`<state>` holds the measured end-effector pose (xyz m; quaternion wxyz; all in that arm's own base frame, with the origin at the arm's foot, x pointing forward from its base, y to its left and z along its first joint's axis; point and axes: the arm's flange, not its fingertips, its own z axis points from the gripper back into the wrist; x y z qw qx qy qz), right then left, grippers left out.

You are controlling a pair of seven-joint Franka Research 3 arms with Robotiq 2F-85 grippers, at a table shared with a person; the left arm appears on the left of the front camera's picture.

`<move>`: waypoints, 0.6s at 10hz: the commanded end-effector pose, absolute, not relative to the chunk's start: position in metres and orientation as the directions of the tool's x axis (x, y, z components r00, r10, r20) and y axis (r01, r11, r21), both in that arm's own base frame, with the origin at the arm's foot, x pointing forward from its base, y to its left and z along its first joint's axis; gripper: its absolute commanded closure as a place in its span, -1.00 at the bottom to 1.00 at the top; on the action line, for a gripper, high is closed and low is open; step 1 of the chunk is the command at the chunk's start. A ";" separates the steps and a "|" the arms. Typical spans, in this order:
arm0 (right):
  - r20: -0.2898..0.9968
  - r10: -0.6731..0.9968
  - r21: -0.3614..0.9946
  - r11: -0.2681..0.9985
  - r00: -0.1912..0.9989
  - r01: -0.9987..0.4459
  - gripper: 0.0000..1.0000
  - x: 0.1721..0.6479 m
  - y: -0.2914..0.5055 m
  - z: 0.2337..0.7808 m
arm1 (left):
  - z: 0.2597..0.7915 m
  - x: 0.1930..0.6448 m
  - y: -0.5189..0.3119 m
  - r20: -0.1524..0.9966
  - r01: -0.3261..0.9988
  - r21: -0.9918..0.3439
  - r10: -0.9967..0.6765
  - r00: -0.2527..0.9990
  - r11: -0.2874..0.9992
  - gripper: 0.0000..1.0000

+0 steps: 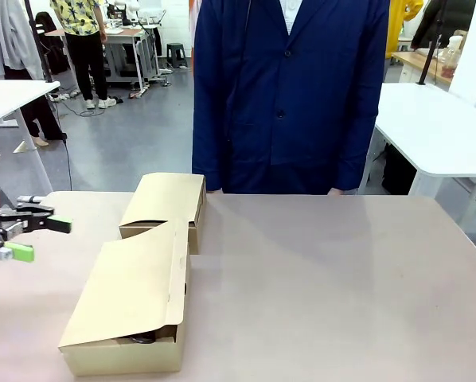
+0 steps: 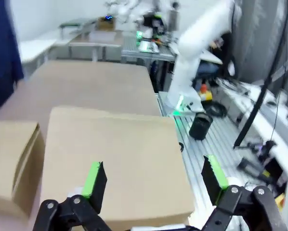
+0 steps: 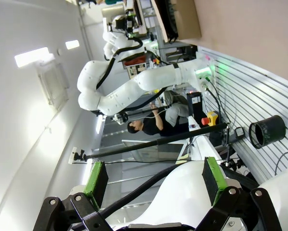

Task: Place items inside the box.
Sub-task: Close the lid of the Mailer Box closest to the robot.

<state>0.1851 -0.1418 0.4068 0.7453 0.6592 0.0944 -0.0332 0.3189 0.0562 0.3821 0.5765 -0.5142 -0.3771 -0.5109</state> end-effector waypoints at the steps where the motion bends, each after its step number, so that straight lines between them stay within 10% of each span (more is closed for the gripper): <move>1: -0.190 0.063 0.977 0.109 0.980 0.183 -1.00 0.186 -0.142 0.413 | 0.356 0.251 0.028 0.871 0.883 -0.437 -0.167 0.463 0.170 -1.00; 3: -0.190 0.063 0.977 0.109 0.980 0.183 -1.00 0.186 -0.142 0.413 | 0.358 0.264 0.041 0.758 0.709 -0.538 -0.109 0.644 0.456 -1.00; 6: -0.190 0.063 0.977 0.109 0.980 0.183 -1.00 0.186 -0.142 0.413 | 0.354 0.303 0.079 0.495 0.426 -0.828 0.118 0.861 0.366 -1.00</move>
